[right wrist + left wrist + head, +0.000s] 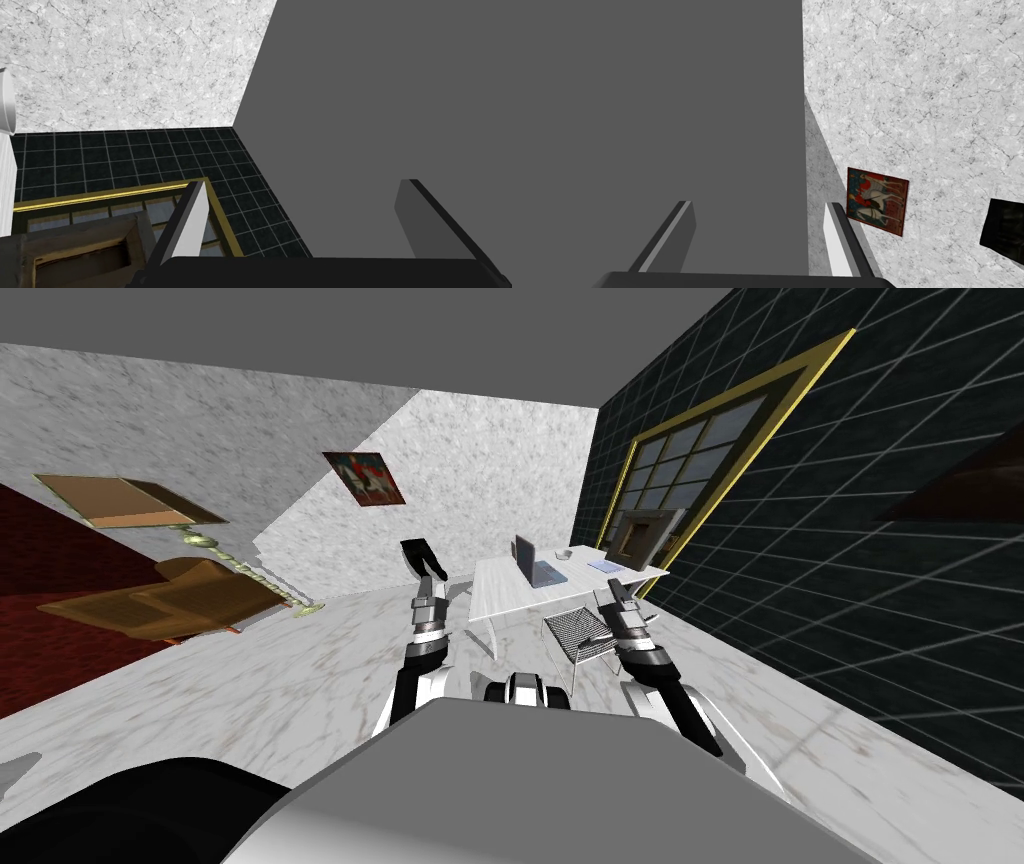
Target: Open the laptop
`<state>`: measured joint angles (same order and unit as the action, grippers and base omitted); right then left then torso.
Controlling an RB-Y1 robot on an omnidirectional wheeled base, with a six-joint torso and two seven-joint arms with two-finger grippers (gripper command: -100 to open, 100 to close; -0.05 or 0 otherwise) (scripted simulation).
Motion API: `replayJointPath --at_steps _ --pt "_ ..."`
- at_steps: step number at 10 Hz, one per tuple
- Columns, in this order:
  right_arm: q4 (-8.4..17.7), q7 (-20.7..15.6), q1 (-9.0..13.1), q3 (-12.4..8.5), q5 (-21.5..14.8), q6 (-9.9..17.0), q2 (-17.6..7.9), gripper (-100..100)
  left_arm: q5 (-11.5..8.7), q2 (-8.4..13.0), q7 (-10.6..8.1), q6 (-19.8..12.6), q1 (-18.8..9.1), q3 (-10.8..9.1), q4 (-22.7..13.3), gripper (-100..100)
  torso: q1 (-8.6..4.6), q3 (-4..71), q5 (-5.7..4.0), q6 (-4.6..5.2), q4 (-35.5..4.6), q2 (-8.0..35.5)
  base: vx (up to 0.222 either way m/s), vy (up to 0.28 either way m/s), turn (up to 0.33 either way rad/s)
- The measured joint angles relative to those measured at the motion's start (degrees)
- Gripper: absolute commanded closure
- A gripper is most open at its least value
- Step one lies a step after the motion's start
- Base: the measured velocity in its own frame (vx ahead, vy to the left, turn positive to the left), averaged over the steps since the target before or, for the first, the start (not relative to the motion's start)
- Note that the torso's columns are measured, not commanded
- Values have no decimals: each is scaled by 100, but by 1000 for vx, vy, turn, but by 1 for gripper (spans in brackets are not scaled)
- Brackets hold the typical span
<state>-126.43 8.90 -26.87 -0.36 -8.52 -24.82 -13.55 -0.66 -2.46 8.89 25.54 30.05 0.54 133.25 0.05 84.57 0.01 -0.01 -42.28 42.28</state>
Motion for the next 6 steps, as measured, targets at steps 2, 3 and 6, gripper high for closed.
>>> replayJointPath --at_steps 2,3,6 --pt "127 27 25 -99 -157 -44 -308 -100 0 0 0 0 0 0 0 0 0 -1 1 0 0 1 10 85 64" --pt "182 37 42 -129 -213 -63 -425 -100 0 0 0 0 0 0 0 0 -9 -1 -1 2 -1 3 6 88 81" --pt "374 76 80 -271 -494 -119 -878 -100 0 0 0 0 0 0 0 0 -8 -1 -2 0 -1 2 4 72 73"
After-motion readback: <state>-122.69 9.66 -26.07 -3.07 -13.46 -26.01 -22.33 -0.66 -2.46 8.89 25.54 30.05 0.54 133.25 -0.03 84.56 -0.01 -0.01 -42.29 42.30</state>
